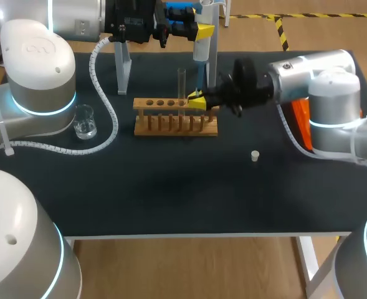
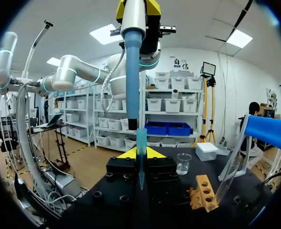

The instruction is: Invert the test tube, pick up the pipette, mount the tip to pipette, aspirate from beaker and dispense into the tube, eject the tip, return the pipette, and cap with the stopper.

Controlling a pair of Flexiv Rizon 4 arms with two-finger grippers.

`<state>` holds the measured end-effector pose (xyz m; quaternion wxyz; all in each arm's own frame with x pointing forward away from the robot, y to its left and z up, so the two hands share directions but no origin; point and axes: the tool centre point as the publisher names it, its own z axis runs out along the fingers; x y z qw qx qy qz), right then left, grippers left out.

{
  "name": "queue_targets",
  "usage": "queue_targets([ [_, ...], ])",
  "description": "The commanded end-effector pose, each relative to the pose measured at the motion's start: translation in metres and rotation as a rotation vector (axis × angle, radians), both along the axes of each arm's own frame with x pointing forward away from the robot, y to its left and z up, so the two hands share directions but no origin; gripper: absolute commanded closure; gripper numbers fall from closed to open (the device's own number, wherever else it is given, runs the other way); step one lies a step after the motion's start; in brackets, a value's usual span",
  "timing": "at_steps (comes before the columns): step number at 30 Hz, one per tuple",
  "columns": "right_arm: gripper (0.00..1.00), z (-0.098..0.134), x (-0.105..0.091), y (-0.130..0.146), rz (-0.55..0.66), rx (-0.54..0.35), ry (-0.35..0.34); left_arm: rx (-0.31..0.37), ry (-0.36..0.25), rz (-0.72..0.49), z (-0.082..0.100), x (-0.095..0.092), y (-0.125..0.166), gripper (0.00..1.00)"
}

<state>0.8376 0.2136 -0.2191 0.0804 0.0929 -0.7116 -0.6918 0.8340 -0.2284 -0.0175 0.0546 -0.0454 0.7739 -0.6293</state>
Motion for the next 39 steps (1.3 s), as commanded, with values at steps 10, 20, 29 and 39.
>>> queue_targets([
  [10, 1.00, -0.005, -0.004, -0.001, 0.005, 0.000, 0.004, 0.000, 0.000, 0.001, 0.000, 0.000, -0.001, 1.00],
  [20, 1.00, -0.003, -0.003, 0.000, 0.004, -0.002, 0.004, 0.000, 0.000, 0.001, 0.000, 0.000, -0.001, 1.00],
  [29, 1.00, 0.005, -0.001, 0.000, 0.003, 0.011, -0.009, 0.000, 0.000, 0.001, 0.000, 0.000, -0.001, 1.00],
  [39, 1.00, 0.011, 0.001, -0.001, -0.001, 0.018, -0.015, 0.000, 0.000, 0.001, 0.000, 0.000, -0.001, 1.00],
])
